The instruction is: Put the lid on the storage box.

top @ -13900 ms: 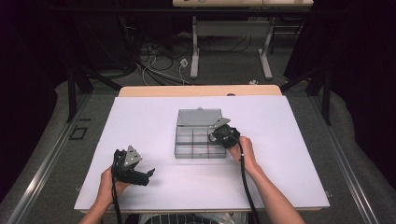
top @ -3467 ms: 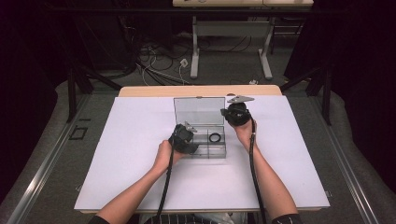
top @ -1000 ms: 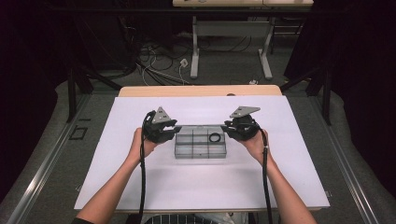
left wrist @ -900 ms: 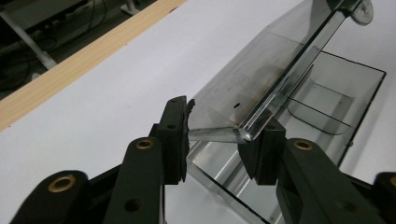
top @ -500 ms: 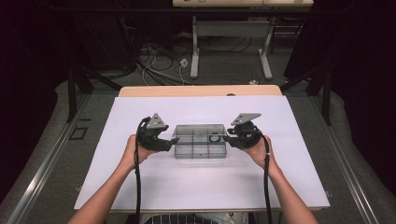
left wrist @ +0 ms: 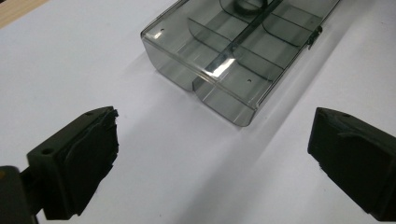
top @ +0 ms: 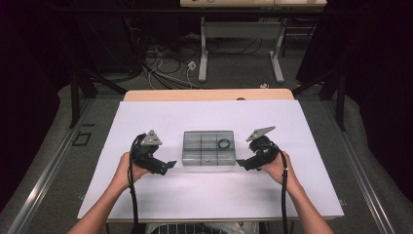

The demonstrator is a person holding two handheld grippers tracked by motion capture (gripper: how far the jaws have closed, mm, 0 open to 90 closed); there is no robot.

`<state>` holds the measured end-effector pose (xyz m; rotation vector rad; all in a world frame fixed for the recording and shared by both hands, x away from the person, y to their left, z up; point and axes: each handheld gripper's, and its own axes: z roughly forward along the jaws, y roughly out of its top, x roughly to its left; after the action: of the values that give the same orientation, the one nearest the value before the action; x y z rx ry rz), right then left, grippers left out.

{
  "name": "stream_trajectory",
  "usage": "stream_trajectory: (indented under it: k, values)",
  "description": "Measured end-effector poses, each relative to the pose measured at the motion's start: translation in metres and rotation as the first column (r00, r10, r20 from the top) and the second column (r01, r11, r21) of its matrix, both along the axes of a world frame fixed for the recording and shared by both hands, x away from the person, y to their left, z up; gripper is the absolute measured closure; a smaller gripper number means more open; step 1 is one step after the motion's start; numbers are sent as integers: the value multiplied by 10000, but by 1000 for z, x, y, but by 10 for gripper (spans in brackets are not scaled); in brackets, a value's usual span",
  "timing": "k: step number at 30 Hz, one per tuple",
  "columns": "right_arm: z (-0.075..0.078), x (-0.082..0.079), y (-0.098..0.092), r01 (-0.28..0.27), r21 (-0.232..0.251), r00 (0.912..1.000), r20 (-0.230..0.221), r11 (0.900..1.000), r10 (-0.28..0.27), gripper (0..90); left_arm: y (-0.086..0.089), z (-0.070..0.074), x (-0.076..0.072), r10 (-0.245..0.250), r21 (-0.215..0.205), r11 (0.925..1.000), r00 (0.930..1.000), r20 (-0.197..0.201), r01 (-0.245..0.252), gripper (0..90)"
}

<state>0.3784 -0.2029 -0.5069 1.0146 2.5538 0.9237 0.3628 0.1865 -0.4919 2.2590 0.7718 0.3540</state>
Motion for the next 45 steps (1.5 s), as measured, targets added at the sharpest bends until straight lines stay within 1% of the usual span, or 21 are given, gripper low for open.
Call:
stream_trajectory:
  k: [4, 6, 7, 8, 11, 16, 20, 23, 26, 27, 28, 29, 31, 35, 36, 37, 40, 42, 43, 44, 45]
  values:
    - [-1, -4, -4, 98, 100, 9999, 24, 9999, -98, 137, 7, -2, -4, 169, 5, 9999, 9998, 40, -169, 0]
    - [-1, -5, -5, 187, 113, 9998, 54, 9998, -188, 104, 10, -3, -6, 253, 82, 9996, 9997, 71, -254, 0]
    - [0, -6, -7, 80, 111, 9999, 76, 9999, -81, 88, 11, -4, -7, 296, 107, 9995, 9995, 84, -297, 0]
    - [1, -8, -8, 226, 162, 9997, 57, 9996, -227, 79, 13, -4, -8, 332, 152, 9993, 9994, 95, -334, 0]
    - [2, -12, -11, 262, 316, 9996, 131, 9992, -266, 55, 19, -6, -11, 474, 301, 9984, 9988, 106, -477, 0]
    - [2, -18, -16, 372, 427, 9991, 194, 9984, -381, 31, 30, -10, -16, 834, 262, 9961, 9963, 189, -839, 0]
    - [1, -23, -19, 425, 530, 9988, 219, 9977, -438, 21, 36, -12, -20, 972, 369, 9945, 9951, 200, -979, 0]
    - [-1, -27, -21, 506, 500, 9983, 279, 9975, -521, 18, 40, -14, -24, 996, 481, 9938, 9950, 79, -999, 0]
    - [-3, -31, -25, 602, 646, 9980, 131, 9961, -612, 16, 42, -17, -27, 1068, 520, 9929, 9943, 59, -1070, 0]
    - [-3, -33, -27, 581, 505, 9983, 72, 9970, -586, 14, 43, -18, -29, 1078, 527, 9928, 9942, 26, -1078, 0]
    - [-5, -34, -27, 676, 546, 9975, 168, 9962, -686, 14, 44, -19, -30, 1077, 517, 9928, 9942, 83, -1080, 0]
    - [-6, -35, -28, 763, 599, 9967, 223, 9953, -778, 11, 45, -19, -32, 1117, 527, 9924, 9937, -1, -1115, 0]
    - [-7, -38, -31, 774, 558, 9969, 78, 9954, -780, 7, 46, -22, -34, 1131, 485, 9924, 9936, 57, -1132, 0]
    - [-12, -44, -34, 832, 588, 9963, 169, 9948, -843, 2, 49, -25, -39, 1204, 536, 9912, 9927, 84, -1207, 0]
    - [-12, -46, -34, 888, 540, 9960, 82, 9946, -893, 1, 50, -25, -40, 1195, 572, 9912, 9928, -23, -1192, 0]
    - [-14, -48, -34, 937, 622, 9955, 112, 9937, -946, 0, 51, -26, -40, 1194, 599, 9910, 9928, 134, -1200, 0]
    - [-16, -52, -36, 955, 628, 9953, 110, 9935, -963, 0, 52, -28, -45, 1299, 502, 9902, 9915, 74, -1301, 0]
    - [-17, -55, -37, 964, 697, 9952, 98, 9929, -973, 0, 52, -29, -46, 1277, 604, 9899, 9917, 180, -1286, 0]
    - [-18, -57, -38, 974, 697, 9950, 154, 9928, -987, 0, 52, -30, -48, 1298, 662, 9893, 9915, 126, -1304, 0]
    - [-18, -58, -39, 966, 654, 9952, 104, 9932, -974, 0, 52, -32, -48, 1305, 662, 9891, 9913, 178, -1314, 0]
    - [-19, -60, -39, 993, 784, 9947, 194, 9920, -1011, 0, 51, -33, -49, 1310, 596, 9894, 9911, 214, -1321, 0]
